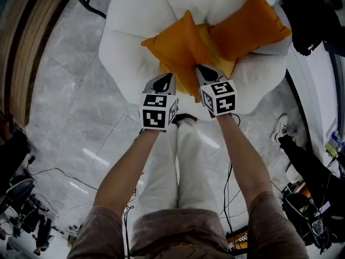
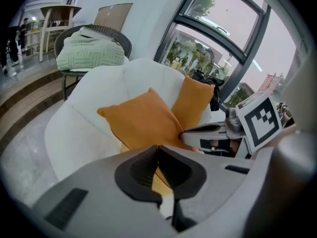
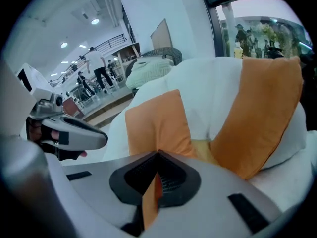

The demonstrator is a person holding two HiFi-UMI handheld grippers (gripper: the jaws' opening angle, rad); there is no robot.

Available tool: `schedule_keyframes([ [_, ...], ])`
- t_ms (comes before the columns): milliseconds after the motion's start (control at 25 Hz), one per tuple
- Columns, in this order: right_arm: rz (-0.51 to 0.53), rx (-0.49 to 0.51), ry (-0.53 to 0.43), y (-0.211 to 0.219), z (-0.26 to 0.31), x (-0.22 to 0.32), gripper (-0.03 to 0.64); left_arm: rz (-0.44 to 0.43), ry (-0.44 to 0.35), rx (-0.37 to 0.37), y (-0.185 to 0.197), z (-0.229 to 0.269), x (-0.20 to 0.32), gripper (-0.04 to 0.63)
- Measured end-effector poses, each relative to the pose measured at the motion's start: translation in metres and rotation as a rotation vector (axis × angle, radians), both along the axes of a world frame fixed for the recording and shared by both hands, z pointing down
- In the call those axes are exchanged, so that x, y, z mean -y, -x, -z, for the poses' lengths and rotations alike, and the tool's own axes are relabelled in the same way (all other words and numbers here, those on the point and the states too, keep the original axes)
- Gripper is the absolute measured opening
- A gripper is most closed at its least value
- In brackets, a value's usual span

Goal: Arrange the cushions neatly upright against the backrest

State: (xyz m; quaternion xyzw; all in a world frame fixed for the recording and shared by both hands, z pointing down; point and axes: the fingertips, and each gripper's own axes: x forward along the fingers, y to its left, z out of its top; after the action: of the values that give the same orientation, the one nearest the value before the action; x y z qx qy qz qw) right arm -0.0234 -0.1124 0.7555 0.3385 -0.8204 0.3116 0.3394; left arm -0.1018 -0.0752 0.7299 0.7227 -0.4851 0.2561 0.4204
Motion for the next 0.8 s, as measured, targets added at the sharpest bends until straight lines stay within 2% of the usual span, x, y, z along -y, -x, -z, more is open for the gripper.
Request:
schedule_keyframes([
  [160, -0.040, 0.040, -0.063, 0.002, 0.030, 0.023, 0.021, 0.005, -0.006, -0.006, -0.005, 0.015, 0.006, 0.006],
  [480, -0.204, 0.155, -0.178, -0.008, 0.081, 0.080, 0.021, -0.015, -0.028, -0.009, -0.021, 0.028, 0.024, 0.006],
  [800, -0.273, 0.206, -0.263, -0.010, 0.092, 0.128, 0.021, -0.012, -0.038, -0.004, -0.027, 0.018, 0.036, 0.006],
])
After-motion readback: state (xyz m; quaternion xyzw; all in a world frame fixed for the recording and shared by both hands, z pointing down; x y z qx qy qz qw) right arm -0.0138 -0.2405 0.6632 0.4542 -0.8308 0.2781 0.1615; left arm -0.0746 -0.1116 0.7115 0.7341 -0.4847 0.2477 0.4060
